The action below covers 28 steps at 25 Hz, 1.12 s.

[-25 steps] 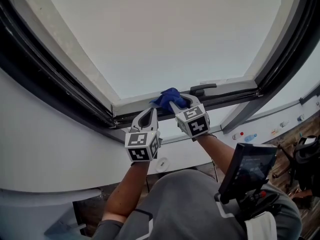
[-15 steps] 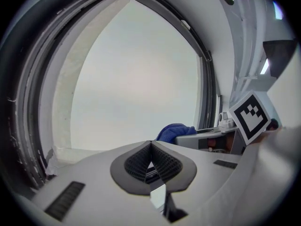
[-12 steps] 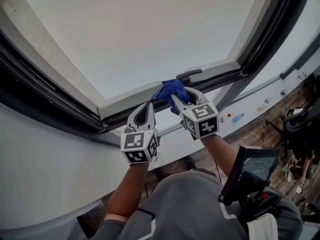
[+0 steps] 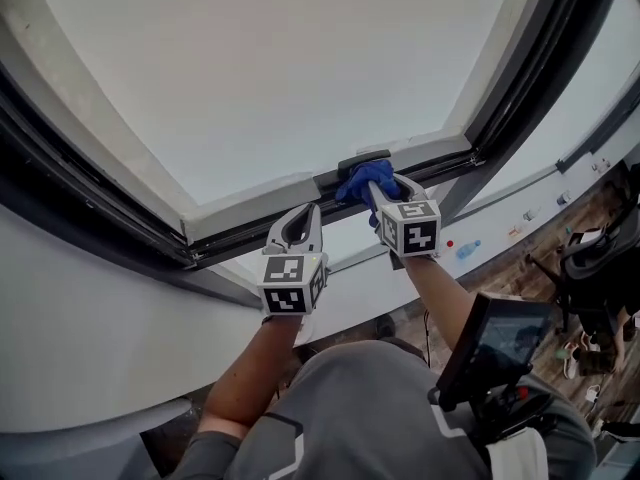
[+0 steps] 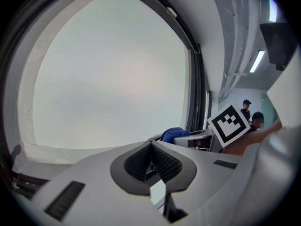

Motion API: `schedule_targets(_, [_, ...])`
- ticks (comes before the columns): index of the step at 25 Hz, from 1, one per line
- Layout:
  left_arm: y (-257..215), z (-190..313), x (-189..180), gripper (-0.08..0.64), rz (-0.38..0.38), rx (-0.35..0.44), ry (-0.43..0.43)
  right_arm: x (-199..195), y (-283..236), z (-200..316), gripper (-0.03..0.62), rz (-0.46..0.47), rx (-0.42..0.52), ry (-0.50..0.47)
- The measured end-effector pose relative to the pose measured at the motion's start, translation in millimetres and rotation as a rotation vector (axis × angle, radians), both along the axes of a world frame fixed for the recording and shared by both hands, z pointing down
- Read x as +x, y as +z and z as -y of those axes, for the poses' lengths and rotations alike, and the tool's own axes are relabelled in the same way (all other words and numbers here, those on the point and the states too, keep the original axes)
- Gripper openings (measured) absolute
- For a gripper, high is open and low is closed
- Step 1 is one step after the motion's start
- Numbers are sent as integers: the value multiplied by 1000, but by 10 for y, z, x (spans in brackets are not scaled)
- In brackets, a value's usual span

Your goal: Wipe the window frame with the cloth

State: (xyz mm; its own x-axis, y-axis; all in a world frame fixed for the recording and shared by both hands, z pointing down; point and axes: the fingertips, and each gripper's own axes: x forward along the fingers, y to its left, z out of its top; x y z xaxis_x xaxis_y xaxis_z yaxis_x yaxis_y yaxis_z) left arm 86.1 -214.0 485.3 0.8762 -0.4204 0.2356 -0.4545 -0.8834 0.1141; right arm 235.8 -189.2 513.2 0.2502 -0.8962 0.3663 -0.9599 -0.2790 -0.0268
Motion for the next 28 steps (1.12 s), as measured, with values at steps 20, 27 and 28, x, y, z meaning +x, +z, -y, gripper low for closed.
schedule_targets(20, [-270,-276,1802,9,87,36,-89,1509,310,-63,132,185,-139,-142])
schedule_targets(27, [-237,-354,2185,9,54,46,-22,2006,366,-230,132,172,-129,-55])
schedule_targets(28, [-215,-358,2237,9,51,44,-11,2076,384,-250,132,170,-130,-38])
